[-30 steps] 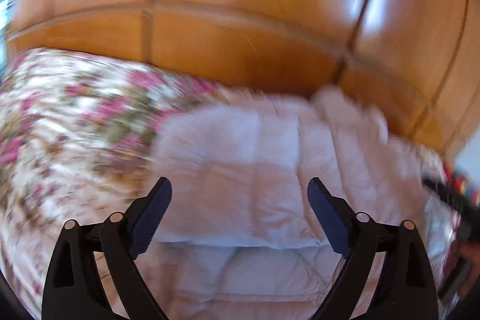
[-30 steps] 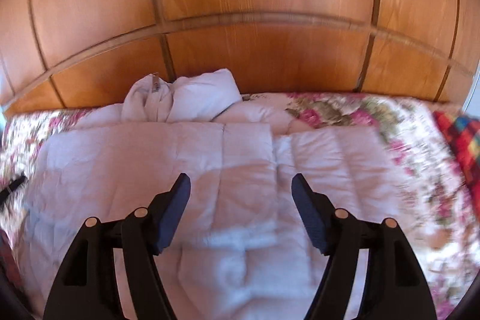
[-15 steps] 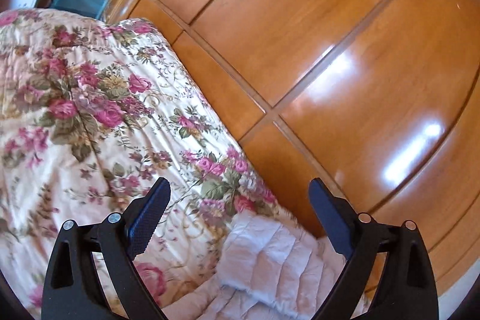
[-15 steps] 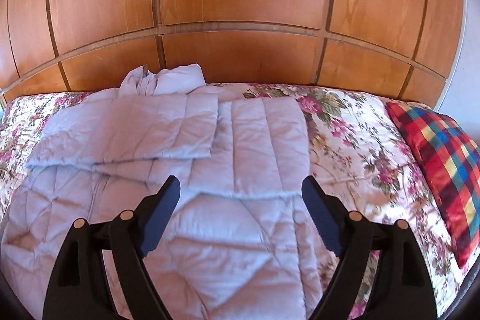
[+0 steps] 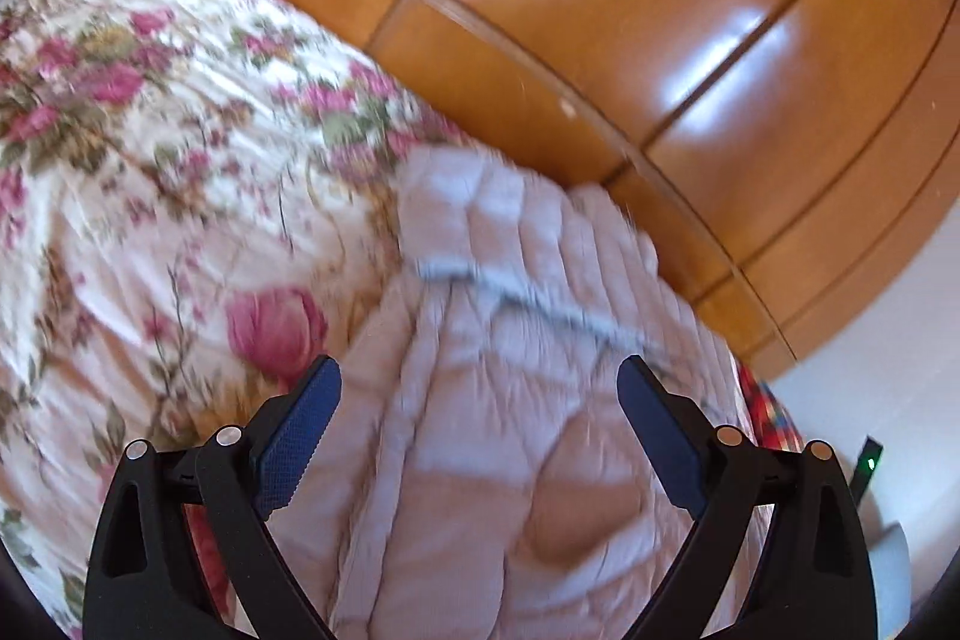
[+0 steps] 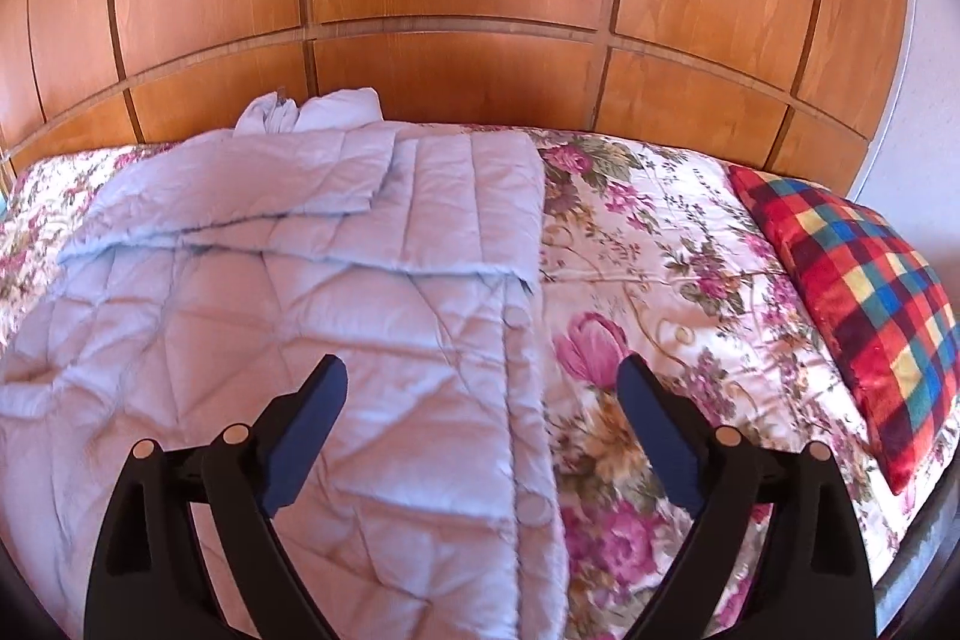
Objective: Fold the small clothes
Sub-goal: 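Grasp the jacket hem with both tools and lift it toward the collar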
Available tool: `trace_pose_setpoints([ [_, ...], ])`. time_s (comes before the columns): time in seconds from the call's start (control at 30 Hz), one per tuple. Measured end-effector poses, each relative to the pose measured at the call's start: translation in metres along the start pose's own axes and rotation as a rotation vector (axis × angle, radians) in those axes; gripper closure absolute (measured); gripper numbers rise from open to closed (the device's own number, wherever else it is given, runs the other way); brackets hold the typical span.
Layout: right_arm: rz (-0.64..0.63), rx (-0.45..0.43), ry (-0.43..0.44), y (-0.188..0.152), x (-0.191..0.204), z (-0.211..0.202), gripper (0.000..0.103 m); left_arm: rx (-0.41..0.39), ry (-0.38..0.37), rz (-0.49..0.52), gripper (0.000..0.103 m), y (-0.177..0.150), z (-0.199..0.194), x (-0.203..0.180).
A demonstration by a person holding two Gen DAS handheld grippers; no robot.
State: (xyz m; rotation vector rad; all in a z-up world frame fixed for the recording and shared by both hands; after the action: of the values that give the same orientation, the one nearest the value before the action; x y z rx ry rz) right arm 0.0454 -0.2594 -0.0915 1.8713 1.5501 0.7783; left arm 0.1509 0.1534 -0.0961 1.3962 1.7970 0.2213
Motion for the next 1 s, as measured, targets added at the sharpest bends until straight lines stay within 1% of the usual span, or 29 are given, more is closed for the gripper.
trace_pose_setpoints([
  [0.13, 0.016, 0.008, 0.042, -0.013, -0.003, -0.007, 0.01, 0.078, -0.022, 0.021, 0.01, -0.019, 0.003, 0.008],
  [0.17, 0.026, 0.012, 0.062, -0.018, -0.005, -0.009, 0.01, 0.096, -0.019, 0.034, 0.01, -0.023, 0.003, 0.01],
  [0.23, 0.05, 0.024, 0.098, -0.025, -0.009, -0.012, 0.01, 0.123, -0.003, 0.096, 0.01, -0.033, 0.002, 0.011],
  [0.3, 0.095, 0.045, 0.162, -0.035, -0.017, -0.015, 0.01, 0.145, 0.006, 0.16, 0.01, -0.042, -0.003, 0.012],
  [0.37, 0.16, 0.066, 0.234, -0.047, -0.028, -0.018, 0.012, 0.17, -0.004, 0.187, 0.01, -0.048, -0.007, 0.013],
  [0.4, 0.186, 0.073, 0.262, -0.052, -0.033, -0.019, 0.015, 0.188, -0.022, 0.189, 0.01, -0.051, -0.01, 0.016],
  [0.43, 0.213, 0.081, 0.289, -0.056, -0.037, -0.021, 0.021, 0.199, -0.034, 0.184, 0.01, -0.053, -0.012, 0.019],
  [0.47, 0.243, 0.088, 0.317, -0.061, -0.042, -0.022, 0.025, 0.212, -0.049, 0.175, 0.011, -0.054, -0.013, 0.021],
  [0.53, 0.315, 0.091, 0.368, -0.074, -0.052, -0.027, 0.029, 0.233, -0.081, 0.156, 0.014, -0.058, -0.018, 0.026],
  [0.57, 0.333, 0.093, 0.382, -0.078, -0.054, -0.028, 0.033, 0.238, -0.09, 0.152, 0.019, -0.059, -0.021, 0.028],
  [0.6, 0.361, 0.096, 0.409, -0.085, -0.057, -0.03, 0.034, 0.246, -0.092, 0.153, 0.025, -0.06, -0.023, 0.031],
  [0.7, 0.412, 0.114, 0.483, -0.103, -0.06, -0.032, 0.035, 0.271, -0.097, 0.149, 0.034, -0.065, -0.028, 0.038],
  [0.83, 0.41, 0.124, 0.572, -0.124, -0.049, -0.034, 0.035, 0.298, -0.126, 0.153, 0.034, -0.073, -0.036, 0.044],
  [0.9, 0.406, 0.108, 0.603, -0.13, -0.043, -0.038, 0.035, 0.318, -0.14, 0.163, 0.034, -0.08, -0.039, 0.046],
  [0.97, 0.417, 0.107, 0.665, -0.134, -0.038, -0.041, 0.035, 0.326, -0.153, 0.163, 0.034, -0.085, -0.041, 0.048],
  [1.0, 0.417, 0.108, 0.681, -0.136, -0.036, -0.042, 0.035, 0.329, -0.175, 0.153, 0.034, -0.088, -0.043, 0.048],
])
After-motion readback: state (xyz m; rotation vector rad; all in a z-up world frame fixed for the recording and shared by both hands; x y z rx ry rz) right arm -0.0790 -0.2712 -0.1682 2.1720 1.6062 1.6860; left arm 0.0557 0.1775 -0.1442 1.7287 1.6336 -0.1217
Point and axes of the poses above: each gripper's, at about its wrist camera, not at the fingertips, and z roughly the way its jaws point, x to its left, y to its top, the point moved 4 cm from there along z, roughly the way its jaws point, and after that the axes turned 10 degrees about y, right-handed, at the moved point
